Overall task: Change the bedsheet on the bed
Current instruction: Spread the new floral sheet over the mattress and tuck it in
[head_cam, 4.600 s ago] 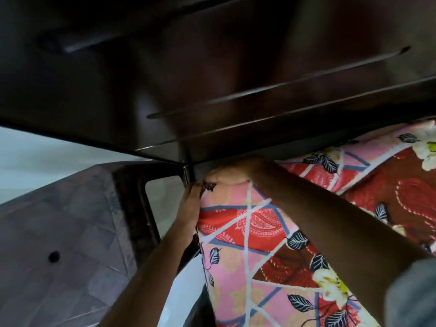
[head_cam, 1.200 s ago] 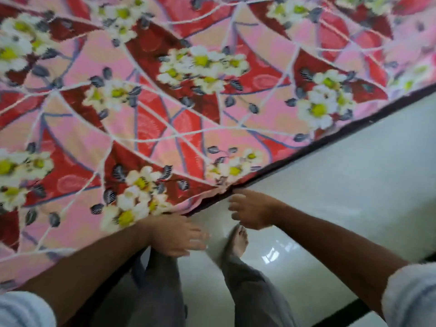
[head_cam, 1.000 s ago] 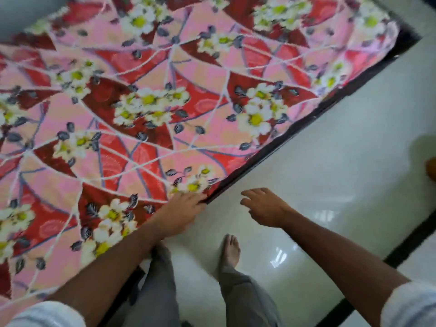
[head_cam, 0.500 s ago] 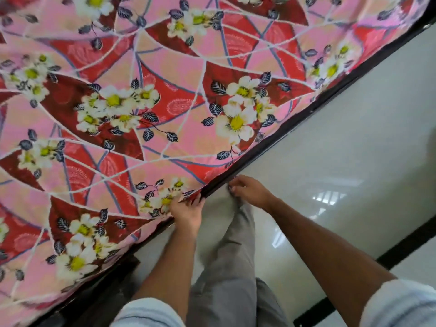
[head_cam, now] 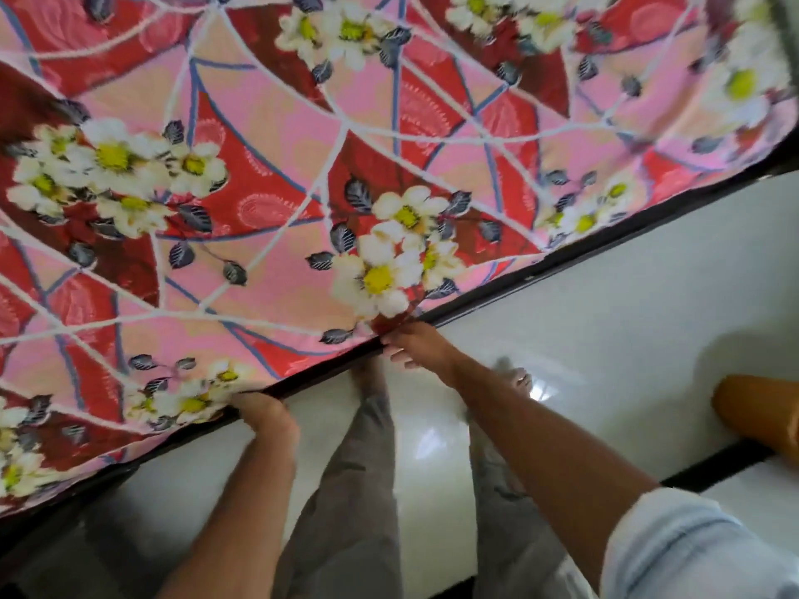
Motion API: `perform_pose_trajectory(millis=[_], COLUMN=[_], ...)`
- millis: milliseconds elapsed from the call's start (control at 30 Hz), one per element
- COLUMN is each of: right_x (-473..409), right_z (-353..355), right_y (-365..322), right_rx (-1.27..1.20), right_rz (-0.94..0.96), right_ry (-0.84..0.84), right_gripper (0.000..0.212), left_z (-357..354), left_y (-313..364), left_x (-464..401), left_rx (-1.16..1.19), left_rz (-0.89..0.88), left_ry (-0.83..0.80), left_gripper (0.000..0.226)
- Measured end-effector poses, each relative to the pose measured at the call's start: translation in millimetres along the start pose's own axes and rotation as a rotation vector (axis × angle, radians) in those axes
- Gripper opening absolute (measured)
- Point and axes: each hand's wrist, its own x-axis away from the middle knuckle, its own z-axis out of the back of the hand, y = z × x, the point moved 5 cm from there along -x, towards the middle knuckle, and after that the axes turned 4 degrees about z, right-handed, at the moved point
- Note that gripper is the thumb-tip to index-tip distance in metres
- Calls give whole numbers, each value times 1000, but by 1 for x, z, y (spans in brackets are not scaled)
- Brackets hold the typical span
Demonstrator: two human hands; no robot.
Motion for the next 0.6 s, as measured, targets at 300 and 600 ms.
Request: perform_pose_trajectory(millis=[300, 600], right_x=[66, 201], right_z=[236, 471], right_y=[6, 6], right_rx=[568, 787], right_rz=[124, 354], right_ry=[271, 474], right_gripper=[27, 52], left_z=[-141, -313], left_y=[-93, -174], left_x=[209, 419], left_rx=[-1033, -1691], left_rz=[-1074, -1764], left_ry=[-593, -743], left_gripper=[23, 33])
